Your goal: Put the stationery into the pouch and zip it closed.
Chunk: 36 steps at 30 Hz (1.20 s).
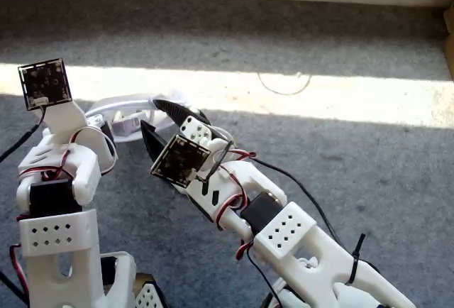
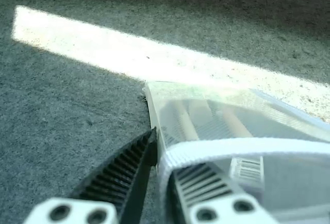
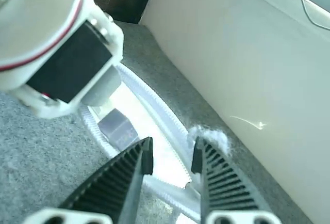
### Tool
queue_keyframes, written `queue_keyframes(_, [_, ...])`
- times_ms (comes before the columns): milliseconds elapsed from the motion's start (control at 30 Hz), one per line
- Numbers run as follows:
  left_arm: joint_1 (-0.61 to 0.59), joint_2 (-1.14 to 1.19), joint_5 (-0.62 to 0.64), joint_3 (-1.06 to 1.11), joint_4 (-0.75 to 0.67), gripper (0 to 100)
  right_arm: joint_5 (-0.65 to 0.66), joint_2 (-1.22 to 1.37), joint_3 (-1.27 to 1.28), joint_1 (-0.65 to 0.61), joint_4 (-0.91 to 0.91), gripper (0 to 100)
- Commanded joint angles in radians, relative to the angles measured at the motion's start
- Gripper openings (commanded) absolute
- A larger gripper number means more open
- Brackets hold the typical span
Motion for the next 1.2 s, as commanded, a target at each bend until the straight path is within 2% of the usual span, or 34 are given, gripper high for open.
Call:
queue_keyframes(0, [0.012,-0.013,-0.008,-0.007,-0.006,1,-0.005,-0.007,-0.01,0.019,-0.018,12.1])
queue_keyframes(300, [0.012,-0.013,-0.008,-0.007,-0.006,1,-0.005,-0.051,-0.007,0.019,-0.012,12.0])
queue_keyframes(500, [0.012,-0.013,-0.009,-0.007,-0.006,1,-0.005,-0.202,-0.013,0.019,0.179,12.0])
queue_keyframes(867, [0.01,-0.012,-0.009,-0.007,-0.006,1,-0.011,-0.352,-0.008,0.019,0.358,12.0])
queue_keyframes(1167, [-0.087,-0.012,-0.006,-0.007,-0.012,1,-0.011,-0.351,-0.007,0.019,0.423,12.0])
